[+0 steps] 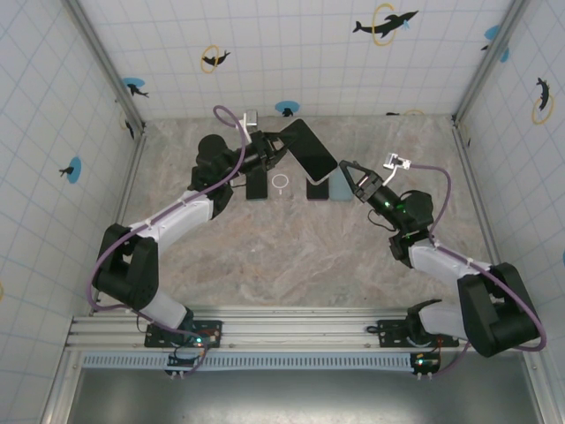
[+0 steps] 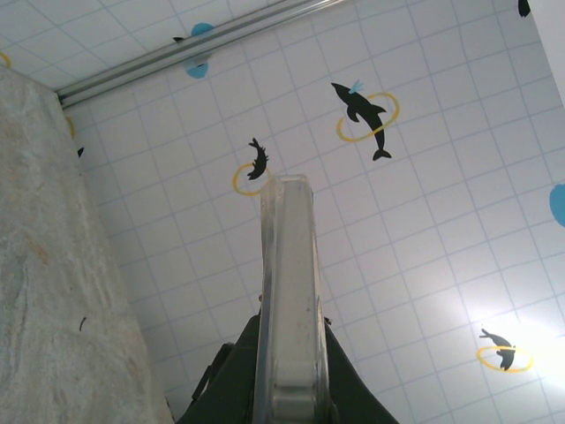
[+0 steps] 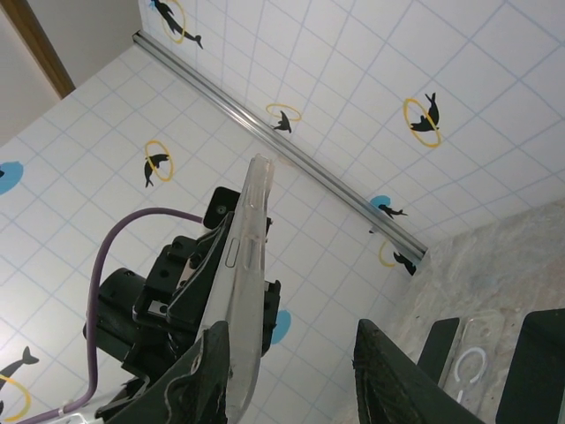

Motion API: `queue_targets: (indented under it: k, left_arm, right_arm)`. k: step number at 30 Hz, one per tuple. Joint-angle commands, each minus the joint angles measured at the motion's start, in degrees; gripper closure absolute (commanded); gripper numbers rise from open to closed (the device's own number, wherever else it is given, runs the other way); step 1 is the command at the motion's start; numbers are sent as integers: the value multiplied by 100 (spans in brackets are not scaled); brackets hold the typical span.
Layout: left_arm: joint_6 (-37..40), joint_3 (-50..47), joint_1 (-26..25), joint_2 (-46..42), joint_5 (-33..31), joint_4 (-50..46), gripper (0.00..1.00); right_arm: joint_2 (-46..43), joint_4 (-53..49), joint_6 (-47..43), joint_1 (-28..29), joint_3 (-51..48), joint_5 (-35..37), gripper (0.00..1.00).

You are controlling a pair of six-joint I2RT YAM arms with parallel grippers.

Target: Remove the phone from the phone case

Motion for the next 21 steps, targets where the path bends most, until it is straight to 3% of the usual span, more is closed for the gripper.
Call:
queue_targets:
  k: [1,13,21]
  left_arm:
    - [64,24,8,-72,82,267,100]
    - [-278,90,1,-20,83,665,100]
    - [-548,-32,0,86,-31,902,100]
  right_arm:
    - [41,369,41,59,107,-114,60]
    - [128,-560,-311,173,265,-243,62]
    - [467,-469,307,430,615,-165,61]
